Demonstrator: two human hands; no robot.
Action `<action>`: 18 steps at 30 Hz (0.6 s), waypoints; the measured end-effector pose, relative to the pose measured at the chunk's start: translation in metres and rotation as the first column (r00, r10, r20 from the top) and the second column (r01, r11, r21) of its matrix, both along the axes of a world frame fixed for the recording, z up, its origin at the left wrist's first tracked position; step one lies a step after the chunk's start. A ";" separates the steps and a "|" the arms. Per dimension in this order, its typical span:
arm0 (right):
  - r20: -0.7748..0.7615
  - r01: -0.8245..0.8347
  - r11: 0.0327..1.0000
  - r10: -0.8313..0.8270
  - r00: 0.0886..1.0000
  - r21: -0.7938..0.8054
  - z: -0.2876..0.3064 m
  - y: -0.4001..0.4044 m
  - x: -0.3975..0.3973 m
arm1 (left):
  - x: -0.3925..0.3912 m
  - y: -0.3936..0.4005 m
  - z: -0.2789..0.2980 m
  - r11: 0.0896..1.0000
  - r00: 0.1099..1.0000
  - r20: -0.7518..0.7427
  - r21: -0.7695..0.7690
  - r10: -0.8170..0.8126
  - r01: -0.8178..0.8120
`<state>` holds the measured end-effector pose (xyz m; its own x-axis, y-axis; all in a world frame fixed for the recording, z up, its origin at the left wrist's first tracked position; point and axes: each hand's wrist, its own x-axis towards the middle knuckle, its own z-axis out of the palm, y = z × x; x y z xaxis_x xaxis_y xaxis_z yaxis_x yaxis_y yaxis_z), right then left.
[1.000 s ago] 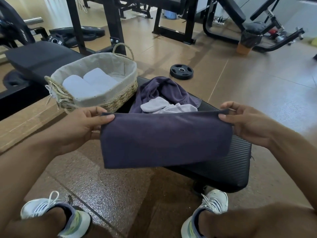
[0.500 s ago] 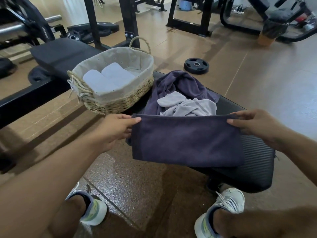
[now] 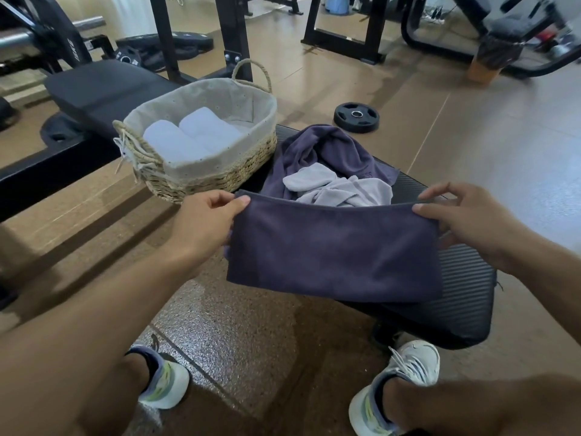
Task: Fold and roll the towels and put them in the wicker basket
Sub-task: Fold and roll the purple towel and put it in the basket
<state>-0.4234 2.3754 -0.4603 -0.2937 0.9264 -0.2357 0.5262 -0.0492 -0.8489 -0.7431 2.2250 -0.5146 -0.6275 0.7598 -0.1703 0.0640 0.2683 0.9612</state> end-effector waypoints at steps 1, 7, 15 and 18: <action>-0.008 -0.033 0.999 0.033 0.999 0.018 0.007 -0.007 -0.003 | 0.002 -0.002 0.003 0.999 0.999 -0.038 0.032 0.012 -0.010; -0.090 -0.305 0.950 0.310 0.947 0.067 0.040 -0.056 -0.031 | 0.030 -0.015 0.024 0.982 0.928 -0.370 0.186 0.046 0.026; 0.094 -0.658 0.718 0.656 0.749 0.229 0.042 -0.099 -0.054 | 0.059 -0.042 0.035 0.952 0.843 -0.535 0.230 -0.050 0.202; 0.245 -0.585 0.679 0.536 0.808 0.444 0.037 -0.105 -0.062 | 0.065 -0.047 0.041 0.926 0.866 -0.472 0.229 -0.165 0.301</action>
<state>-0.4859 2.2705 -0.4231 -0.7961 0.5897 0.1361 0.3930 0.6747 -0.6247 -0.6783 2.1777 -0.4733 -0.3828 0.8648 0.3248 0.5200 -0.0889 0.8495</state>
